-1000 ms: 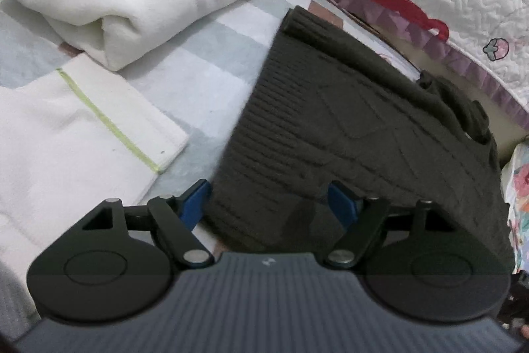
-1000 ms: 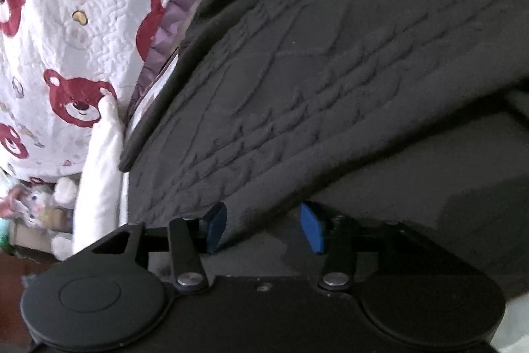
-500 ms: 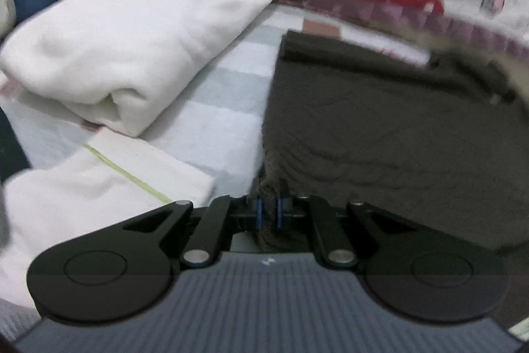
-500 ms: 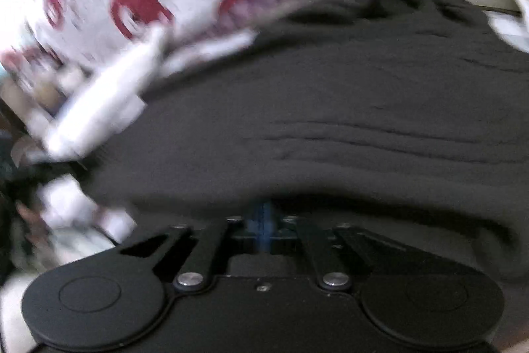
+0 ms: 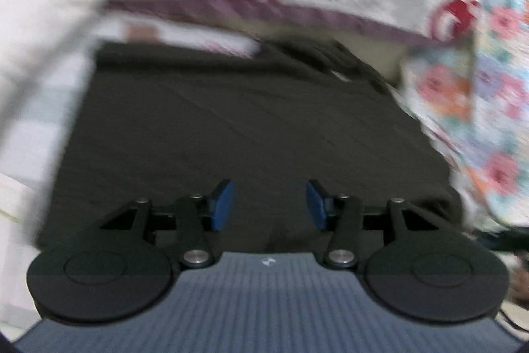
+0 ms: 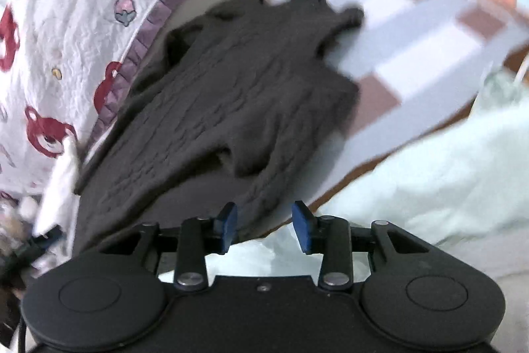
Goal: Fold clothes
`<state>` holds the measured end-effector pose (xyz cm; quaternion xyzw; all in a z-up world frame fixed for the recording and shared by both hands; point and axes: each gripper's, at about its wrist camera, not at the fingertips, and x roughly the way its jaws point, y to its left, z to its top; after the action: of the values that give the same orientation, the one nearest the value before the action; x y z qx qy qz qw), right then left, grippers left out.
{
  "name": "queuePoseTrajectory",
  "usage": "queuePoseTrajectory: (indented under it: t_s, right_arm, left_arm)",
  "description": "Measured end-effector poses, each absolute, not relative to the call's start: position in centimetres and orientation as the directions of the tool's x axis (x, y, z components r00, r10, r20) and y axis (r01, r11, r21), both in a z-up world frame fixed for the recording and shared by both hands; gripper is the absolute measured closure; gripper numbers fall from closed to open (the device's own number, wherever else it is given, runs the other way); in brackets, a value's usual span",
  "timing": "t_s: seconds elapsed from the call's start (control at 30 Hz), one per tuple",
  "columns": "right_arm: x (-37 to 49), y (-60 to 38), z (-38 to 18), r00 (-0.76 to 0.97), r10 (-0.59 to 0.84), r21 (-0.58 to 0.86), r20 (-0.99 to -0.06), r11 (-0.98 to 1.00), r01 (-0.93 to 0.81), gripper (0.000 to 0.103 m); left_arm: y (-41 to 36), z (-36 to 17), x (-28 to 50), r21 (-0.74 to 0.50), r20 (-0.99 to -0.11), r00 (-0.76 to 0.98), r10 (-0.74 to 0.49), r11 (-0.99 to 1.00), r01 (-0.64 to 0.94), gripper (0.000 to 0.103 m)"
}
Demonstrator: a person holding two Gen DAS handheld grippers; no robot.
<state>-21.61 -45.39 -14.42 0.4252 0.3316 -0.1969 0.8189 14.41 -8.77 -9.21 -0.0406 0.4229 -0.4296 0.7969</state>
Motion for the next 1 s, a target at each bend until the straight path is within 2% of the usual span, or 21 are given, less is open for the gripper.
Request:
queuePoseTrajectory:
  t_s: [0.07,0.13,0.3,0.37,0.47,0.53,0.6,0.63,0.67,0.73,0.77,0.87,1.0]
  right_arm:
    - [-20.3,-45.1,-14.9,0.693,-0.041,0.550,-0.720,0.576,0.605,0.059]
    - [-19.0,-44.8,-15.4,0.684,-0.041,0.534,-0.729,0.590,0.605,0.046]
    - [-17.6,-44.0,-16.5,0.669,-0.074,0.488,-0.740,0.626,0.608,0.042]
    - [-18.0,-43.5,-16.2,0.696,-0.118,0.460,-0.708,0.671,0.582,0.091]
    - [-20.5,-44.0,-13.5,0.786,-0.169,0.498,-0.594,0.691,0.524,0.094]
    - [-21.2,-44.4,-11.7,0.762,-0.232,0.425,-0.605,0.715,0.555,0.096]
    - [-21.3,-44.7,-10.9,0.695,-0.331,0.297,-0.639,0.727,0.619,0.096]
    - [-21.1,-44.8,-10.7,0.645,-0.387,0.215,-0.659,0.724,0.655,0.097]
    - [-20.6,-45.0,-11.1,0.547,-0.452,0.073,-0.704,0.721,0.689,0.097]
    - [-20.6,-45.5,-12.1,0.457,-0.508,-0.043,-0.730,0.702,0.711,0.097]
    - [-21.0,-46.0,-12.5,0.475,-0.459,0.028,-0.751,0.696,0.717,0.097]
    - [-21.3,-46.6,-13.2,0.476,-0.415,0.106,-0.775,0.658,0.746,0.096]
    - [-20.9,-46.4,-13.7,0.505,-0.402,0.148,-0.764,0.653,0.743,0.087]
  left_arm:
    - [-10.1,-10.0,13.7,-0.452,-0.658,0.169,-0.733,0.565,0.691,0.045]
    - [-11.3,-10.8,12.9,-0.416,-0.701,0.124,-0.702,0.544,0.729,0.044]
    - [-13.2,-11.6,11.3,-0.245,-0.781,0.164,-0.603,0.536,0.808,0.044]
    - [-13.1,-11.4,11.3,-0.249,-0.767,0.166,-0.619,0.527,0.813,0.044]
    - [-12.6,-11.0,11.4,-0.263,-0.738,0.170,-0.653,0.511,0.818,0.044]
    - [-12.6,-10.8,11.0,-0.277,-0.721,0.159,-0.674,0.492,0.826,0.042]
    - [-13.1,-11.3,11.2,-0.295,-0.736,0.131,-0.664,0.489,0.821,0.035]
    - [-13.5,-11.8,11.4,-0.300,-0.753,0.119,-0.647,0.498,0.813,0.034]
    - [-13.6,-12.4,11.6,-0.300,-0.774,0.115,-0.623,0.519,0.800,0.034]
    - [-13.3,-13.2,12.2,-0.316,-0.789,0.100,-0.606,0.540,0.781,0.034]
    - [-13.1,-13.3,12.4,-0.329,-0.785,0.094,-0.612,0.542,0.773,0.034]
    - [-13.0,-13.2,12.9,-0.384,-0.757,0.068,-0.650,0.526,0.759,0.034]
    - [-13.3,-14.1,13.6,-0.510,-0.711,-0.016,-0.703,0.501,0.699,0.034]
